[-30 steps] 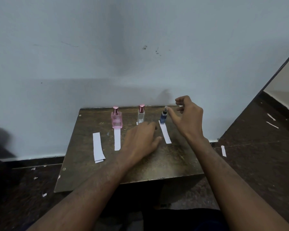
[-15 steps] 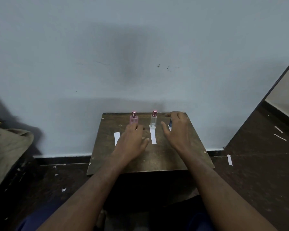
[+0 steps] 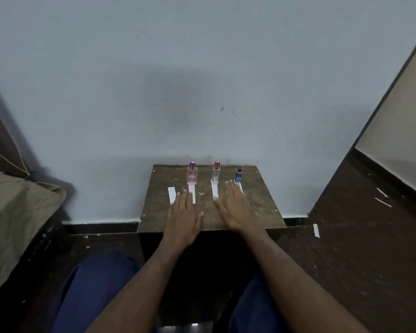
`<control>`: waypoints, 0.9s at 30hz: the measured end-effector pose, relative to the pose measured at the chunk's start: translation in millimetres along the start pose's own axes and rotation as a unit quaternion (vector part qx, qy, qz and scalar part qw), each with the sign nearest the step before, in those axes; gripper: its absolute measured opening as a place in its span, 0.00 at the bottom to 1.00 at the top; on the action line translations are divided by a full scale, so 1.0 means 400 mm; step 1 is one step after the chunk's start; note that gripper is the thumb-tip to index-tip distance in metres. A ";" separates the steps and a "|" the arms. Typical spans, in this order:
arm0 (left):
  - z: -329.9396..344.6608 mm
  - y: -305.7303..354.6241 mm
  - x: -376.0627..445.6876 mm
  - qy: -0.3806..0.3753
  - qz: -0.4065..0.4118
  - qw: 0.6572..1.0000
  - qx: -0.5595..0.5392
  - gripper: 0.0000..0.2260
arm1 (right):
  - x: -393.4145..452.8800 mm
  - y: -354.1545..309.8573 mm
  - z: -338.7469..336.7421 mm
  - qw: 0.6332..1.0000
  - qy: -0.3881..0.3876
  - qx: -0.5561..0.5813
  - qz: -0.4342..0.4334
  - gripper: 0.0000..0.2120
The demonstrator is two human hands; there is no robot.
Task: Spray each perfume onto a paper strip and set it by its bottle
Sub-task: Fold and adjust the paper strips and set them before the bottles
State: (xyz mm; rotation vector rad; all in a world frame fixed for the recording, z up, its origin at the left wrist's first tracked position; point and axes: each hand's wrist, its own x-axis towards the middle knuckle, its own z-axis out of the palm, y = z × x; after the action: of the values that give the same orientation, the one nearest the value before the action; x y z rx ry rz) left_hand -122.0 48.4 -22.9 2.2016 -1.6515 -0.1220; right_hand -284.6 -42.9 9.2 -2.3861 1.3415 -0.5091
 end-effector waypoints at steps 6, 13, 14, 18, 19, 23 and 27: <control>0.057 -0.027 -0.049 -0.022 -0.028 0.999 0.031 0.42 | -0.068 0.014 0.105 0.999 -0.014 -0.033 0.041 0.36; 0.037 -0.092 -0.004 -0.034 0.002 0.998 0.055 0.45 | -0.035 0.042 0.106 0.996 -0.031 -0.081 0.023 0.40; 0.037 -0.094 -0.003 -0.040 0.006 0.997 0.059 0.46 | -0.030 0.043 0.106 0.996 -0.038 -0.080 0.019 0.41; 0.043 -0.092 0.000 -0.063 0.005 0.996 0.059 0.42 | -0.018 0.052 0.125 0.993 -0.061 -0.104 0.017 0.44; 0.042 -0.093 0.001 -0.066 0.004 0.996 0.058 0.41 | -0.017 0.055 0.130 0.992 -0.060 -0.111 0.018 0.45; 0.033 -0.113 0.012 -0.075 0.001 0.995 0.062 0.47 | -0.009 0.059 0.129 0.992 -0.071 -0.107 0.019 0.46; 0.013 -0.131 0.015 -0.086 0.024 0.994 0.069 0.53 | -0.011 0.058 0.116 0.992 -0.082 -0.095 0.015 0.47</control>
State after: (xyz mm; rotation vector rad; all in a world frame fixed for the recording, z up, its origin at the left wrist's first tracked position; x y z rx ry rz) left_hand -74.3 53.7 -45.3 2.3073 -1.8562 -0.1950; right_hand -282.0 -44.4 -42.7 -2.4908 1.4038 -0.1794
